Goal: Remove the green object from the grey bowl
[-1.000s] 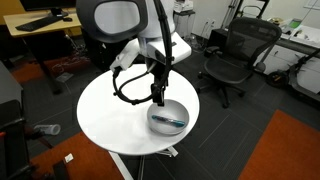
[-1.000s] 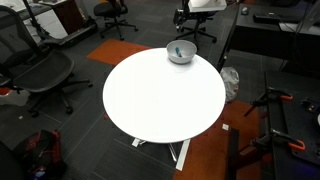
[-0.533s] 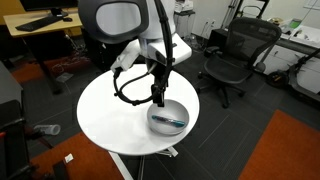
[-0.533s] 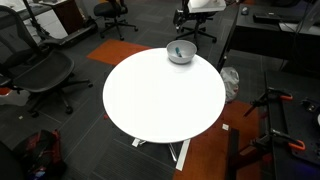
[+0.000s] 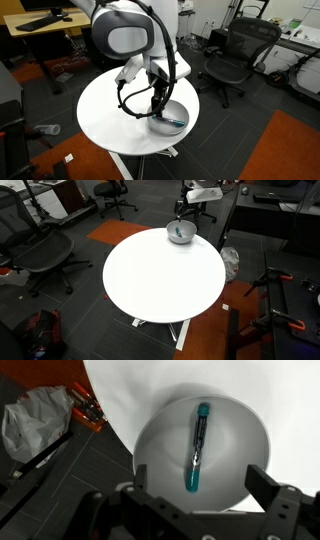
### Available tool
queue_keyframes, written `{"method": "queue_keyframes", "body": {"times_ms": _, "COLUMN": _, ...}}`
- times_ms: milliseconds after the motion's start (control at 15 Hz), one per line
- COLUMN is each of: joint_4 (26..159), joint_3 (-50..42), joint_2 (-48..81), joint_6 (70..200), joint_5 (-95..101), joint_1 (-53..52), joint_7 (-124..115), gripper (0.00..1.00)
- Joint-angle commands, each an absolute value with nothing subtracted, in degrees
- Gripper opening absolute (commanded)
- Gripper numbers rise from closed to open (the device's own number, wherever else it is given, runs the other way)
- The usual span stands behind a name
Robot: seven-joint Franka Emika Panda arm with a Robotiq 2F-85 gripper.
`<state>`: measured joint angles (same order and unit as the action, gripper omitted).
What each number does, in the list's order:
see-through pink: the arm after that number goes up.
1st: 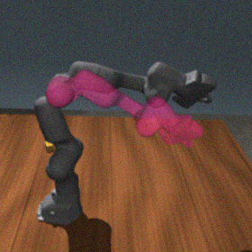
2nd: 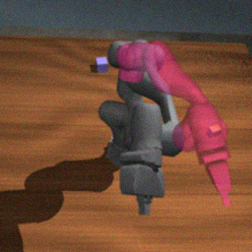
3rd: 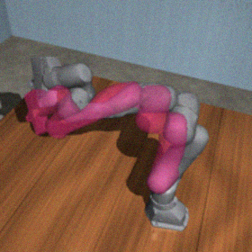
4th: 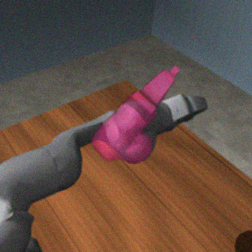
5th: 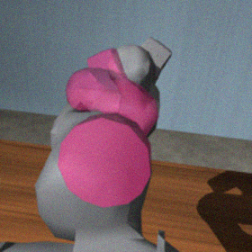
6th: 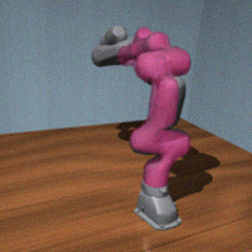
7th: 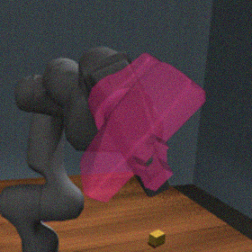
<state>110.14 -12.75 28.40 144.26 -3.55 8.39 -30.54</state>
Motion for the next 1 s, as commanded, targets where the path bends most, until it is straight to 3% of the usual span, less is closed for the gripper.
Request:
{"method": "queue_keyframes", "body": {"times_ms": 0, "joint_4": 105.98, "joint_3": -12.69, "joint_2": 31.42, "joint_6": 141.43, "joint_5": -5.85, "joint_1": 9.15, "joint_7": -28.35, "gripper": 1.00}}
{"method": "queue_keyframes", "body": {"times_ms": 933, "joint_4": 94.55, "joint_3": -11.83, "joint_2": 40.73, "joint_6": 134.35, "joint_5": -8.33, "joint_1": 12.09, "joint_7": -24.64, "gripper": 1.00}}
